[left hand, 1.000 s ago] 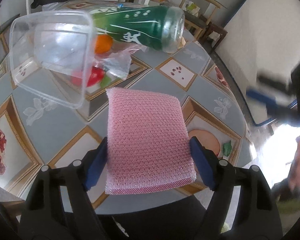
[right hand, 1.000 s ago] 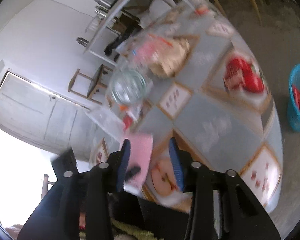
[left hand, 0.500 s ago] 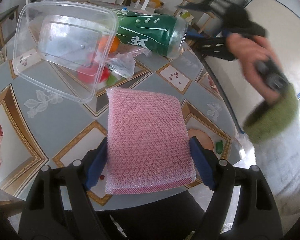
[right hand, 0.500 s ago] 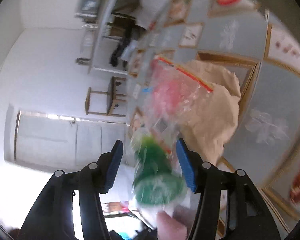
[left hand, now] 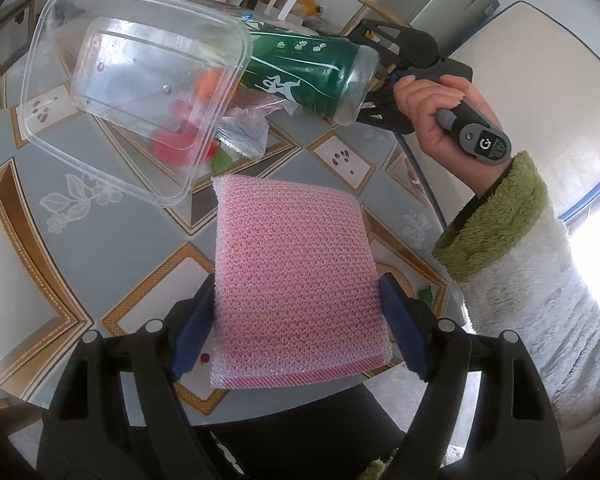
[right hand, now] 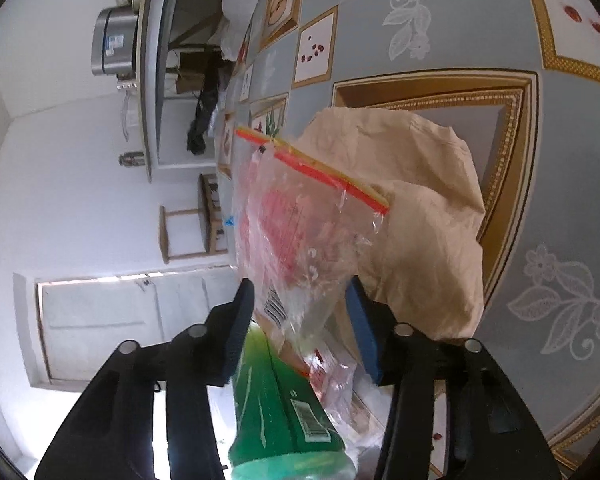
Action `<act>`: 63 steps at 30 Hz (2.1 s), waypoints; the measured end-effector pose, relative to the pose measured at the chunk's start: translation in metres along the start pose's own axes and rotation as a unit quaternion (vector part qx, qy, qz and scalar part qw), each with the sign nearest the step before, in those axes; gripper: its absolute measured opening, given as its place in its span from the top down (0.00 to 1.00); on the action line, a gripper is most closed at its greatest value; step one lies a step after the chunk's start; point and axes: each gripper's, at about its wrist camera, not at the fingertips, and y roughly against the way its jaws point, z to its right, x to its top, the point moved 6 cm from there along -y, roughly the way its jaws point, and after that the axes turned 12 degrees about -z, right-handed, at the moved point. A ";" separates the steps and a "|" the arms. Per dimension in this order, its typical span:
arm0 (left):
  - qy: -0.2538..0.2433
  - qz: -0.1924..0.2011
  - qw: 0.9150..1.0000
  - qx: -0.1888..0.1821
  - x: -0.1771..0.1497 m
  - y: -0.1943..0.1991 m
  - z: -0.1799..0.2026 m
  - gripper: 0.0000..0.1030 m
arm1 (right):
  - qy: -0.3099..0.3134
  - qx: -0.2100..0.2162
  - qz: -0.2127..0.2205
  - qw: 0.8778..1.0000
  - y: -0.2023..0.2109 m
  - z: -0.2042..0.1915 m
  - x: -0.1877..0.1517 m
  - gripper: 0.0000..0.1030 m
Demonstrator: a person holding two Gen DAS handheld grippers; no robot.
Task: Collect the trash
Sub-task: 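Grasp the clear zip bag with the right gripper while the left holds the pink sheet, then carry the pink sheet and zip bag to the blue wastebasket and open both grippers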
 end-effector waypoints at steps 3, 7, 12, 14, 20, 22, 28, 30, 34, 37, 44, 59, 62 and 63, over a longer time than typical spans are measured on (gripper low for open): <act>-0.001 0.001 1.000 -0.001 -0.001 0.002 -0.001 0.27 | -0.006 0.009 0.002 1.000 -0.002 0.003 0.000 0.73; -0.002 0.001 1.000 0.000 0.000 0.000 -0.001 0.27 | -0.015 0.024 0.007 1.000 0.001 0.008 -0.001 0.85; -0.004 0.002 1.000 0.004 0.000 -0.001 0.000 0.27 | -0.002 0.048 0.019 0.999 0.015 0.004 -0.007 0.91; -0.006 0.002 1.000 0.007 0.001 -0.002 0.001 0.27 | 0.010 0.061 0.021 0.998 0.021 -0.002 -0.011 0.93; -0.008 0.003 1.000 0.015 0.002 -0.005 0.004 0.27 | 0.053 0.085 0.028 0.995 0.044 -0.024 -0.026 0.95; -0.011 0.003 1.000 0.022 0.003 -0.006 0.005 0.27 | 0.066 0.094 0.034 0.993 0.054 -0.031 -0.031 0.96; -0.009 0.004 0.999 0.034 0.004 -0.009 0.007 0.27 | 0.123 0.116 0.061 0.984 0.091 -0.055 -0.059 0.96; 0.000 0.001 0.999 0.034 0.006 -0.010 0.007 0.27 | 0.133 0.108 0.062 0.983 0.100 -0.058 -0.069 0.96; 0.013 0.000 0.999 0.029 0.007 -0.009 0.005 0.27 | 0.146 0.106 0.064 0.982 0.118 -0.057 -0.089 0.96; 0.022 -0.002 0.999 0.032 0.006 -0.008 0.004 0.27 | 0.154 0.113 0.073 0.979 0.136 -0.055 -0.102 0.96; 0.032 -0.001 0.999 0.025 -0.001 -0.001 0.013 0.27 | 0.178 0.122 0.101 0.971 0.184 -0.052 -0.138 0.96; -0.056 -0.001 0.998 -0.006 0.019 0.000 0.110 0.27 | 0.155 0.148 0.197 0.957 0.303 0.024 -0.193 0.96; -0.090 -0.012 0.995 -0.030 0.034 -0.008 0.147 0.27 | 0.135 0.146 0.236 0.951 0.337 0.054 -0.201 0.96; -0.104 -0.017 0.994 -0.039 0.040 -0.012 0.162 0.27 | 0.128 0.145 0.246 0.950 0.344 0.063 -0.203 0.96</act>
